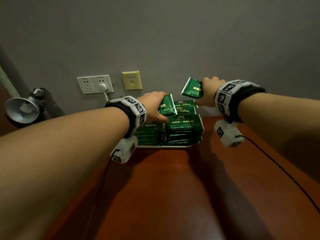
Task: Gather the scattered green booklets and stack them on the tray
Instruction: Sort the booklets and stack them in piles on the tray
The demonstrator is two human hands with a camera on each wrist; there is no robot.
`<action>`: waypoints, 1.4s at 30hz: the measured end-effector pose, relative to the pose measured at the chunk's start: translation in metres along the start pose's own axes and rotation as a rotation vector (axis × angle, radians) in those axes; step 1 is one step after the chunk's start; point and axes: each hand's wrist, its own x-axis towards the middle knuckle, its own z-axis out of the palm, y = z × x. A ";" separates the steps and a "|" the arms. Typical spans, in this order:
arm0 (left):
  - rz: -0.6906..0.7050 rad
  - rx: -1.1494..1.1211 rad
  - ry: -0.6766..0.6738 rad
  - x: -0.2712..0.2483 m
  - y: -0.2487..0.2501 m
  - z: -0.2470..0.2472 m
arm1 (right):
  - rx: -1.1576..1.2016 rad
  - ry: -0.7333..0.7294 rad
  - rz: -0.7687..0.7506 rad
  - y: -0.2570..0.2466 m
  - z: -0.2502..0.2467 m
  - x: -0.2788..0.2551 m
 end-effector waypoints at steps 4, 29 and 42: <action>0.067 -0.013 -0.085 0.051 0.017 0.011 | -0.003 -0.038 -0.017 0.000 -0.007 0.043; -0.262 -0.087 -0.057 0.089 -0.026 0.030 | -0.144 -0.171 -0.187 -0.033 0.038 0.121; -0.288 -0.128 -0.048 -0.062 0.000 0.010 | -0.157 -0.167 -0.489 -0.093 0.000 -0.028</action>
